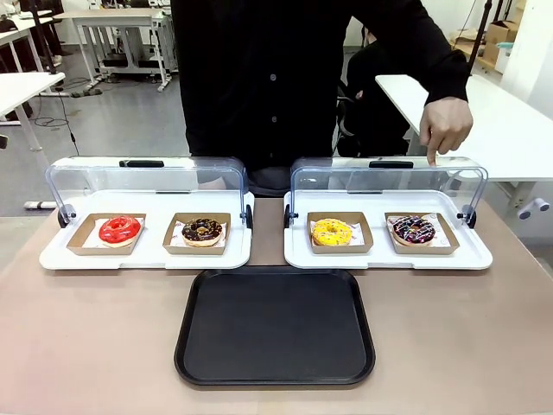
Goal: Move the fourth donut from the left to the tray.
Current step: Pick up the Paper togo box containing the Donut indicated by the person and place it on the Handle tray.
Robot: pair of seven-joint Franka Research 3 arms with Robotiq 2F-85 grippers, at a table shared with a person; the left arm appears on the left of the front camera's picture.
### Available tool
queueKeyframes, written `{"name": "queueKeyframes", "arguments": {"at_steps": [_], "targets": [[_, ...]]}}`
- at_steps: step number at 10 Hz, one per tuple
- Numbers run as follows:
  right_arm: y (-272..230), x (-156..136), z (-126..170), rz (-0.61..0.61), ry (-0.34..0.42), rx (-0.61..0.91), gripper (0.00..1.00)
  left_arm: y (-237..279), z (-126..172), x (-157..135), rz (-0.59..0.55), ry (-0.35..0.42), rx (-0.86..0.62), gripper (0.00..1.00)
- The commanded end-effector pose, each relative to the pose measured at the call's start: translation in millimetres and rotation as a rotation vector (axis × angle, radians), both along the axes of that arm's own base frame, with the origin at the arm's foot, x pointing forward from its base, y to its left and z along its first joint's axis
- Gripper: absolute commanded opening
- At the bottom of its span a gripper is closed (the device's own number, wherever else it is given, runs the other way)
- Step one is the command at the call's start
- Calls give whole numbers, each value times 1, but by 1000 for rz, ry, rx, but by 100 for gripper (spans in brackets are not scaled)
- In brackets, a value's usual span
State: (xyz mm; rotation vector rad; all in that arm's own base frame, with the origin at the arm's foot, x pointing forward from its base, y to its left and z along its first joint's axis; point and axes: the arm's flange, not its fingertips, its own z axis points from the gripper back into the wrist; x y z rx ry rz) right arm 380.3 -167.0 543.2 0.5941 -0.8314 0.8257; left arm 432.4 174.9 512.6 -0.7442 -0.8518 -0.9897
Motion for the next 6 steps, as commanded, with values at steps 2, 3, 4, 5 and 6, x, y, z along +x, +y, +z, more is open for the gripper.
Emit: {"name": "queueKeyframes", "arguments": {"at_steps": [2,3,4,5,6], "targets": [[58,-10,-20,117,-61,-301,100,0,1,-2,-8,6,-2,100],[76,-2,-33,185,-67,-407,100,0,1,-2,-8,6,-2,100],[89,10,-46,225,-54,-464,100,0,1,-2,-8,6,-2,100],[100,22,-59,242,-61,-528,100,0,1,-2,-8,6,-2,100],[111,30,-74,261,-65,-583,100,0,1,-2,-8,6,-2,100]]}}
